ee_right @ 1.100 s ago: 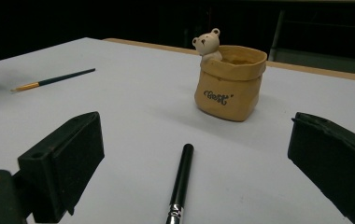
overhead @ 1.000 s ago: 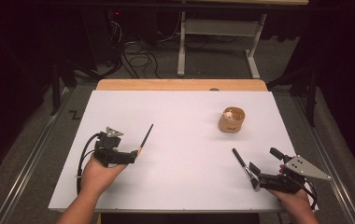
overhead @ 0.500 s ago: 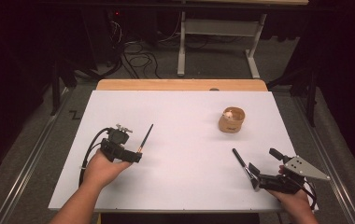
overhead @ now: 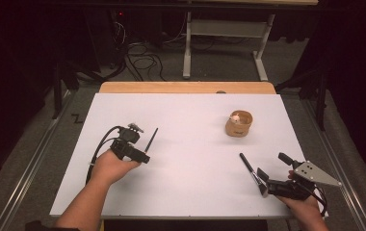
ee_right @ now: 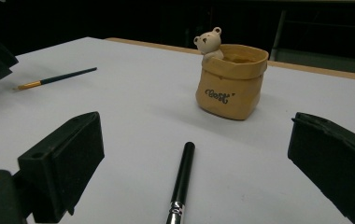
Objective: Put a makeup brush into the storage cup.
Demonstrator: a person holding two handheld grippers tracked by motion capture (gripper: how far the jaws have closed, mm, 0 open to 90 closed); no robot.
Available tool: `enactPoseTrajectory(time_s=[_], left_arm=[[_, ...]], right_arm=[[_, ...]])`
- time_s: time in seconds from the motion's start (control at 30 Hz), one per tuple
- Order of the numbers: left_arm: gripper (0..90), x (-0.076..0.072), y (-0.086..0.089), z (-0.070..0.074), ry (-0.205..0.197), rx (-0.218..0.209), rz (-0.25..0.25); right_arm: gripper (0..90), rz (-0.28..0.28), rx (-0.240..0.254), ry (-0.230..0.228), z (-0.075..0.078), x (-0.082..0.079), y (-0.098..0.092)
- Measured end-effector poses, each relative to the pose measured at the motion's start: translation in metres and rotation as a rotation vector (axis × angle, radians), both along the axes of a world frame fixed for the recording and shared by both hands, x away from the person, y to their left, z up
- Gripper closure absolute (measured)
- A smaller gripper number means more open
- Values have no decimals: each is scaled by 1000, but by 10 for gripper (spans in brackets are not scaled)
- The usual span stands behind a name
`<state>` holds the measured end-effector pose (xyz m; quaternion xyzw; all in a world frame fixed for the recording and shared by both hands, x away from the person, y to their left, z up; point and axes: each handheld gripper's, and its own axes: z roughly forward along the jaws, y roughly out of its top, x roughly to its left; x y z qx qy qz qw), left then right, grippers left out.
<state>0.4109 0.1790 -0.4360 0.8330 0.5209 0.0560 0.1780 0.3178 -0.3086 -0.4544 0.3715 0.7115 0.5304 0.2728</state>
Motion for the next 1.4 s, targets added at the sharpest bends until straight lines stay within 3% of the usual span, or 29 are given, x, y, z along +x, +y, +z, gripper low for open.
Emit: enactPoseTrajectory(time_s=[0.23,0.53,1.03,1.4], left_arm=[[219,14,-3,-2,3,-12,10],[344,32,-9,-6,-1,-23,3],[538,45,-9,-10,-12,-43,55],[635,47,-11,-15,-8,-21,53]], right_arm=[[42,-1,3,0,0,0,0],[42,-3,8,-1,0,0,-1],[42,3,12,-2,0,-1,-1],[42,7,8,7,-2,0,0]])
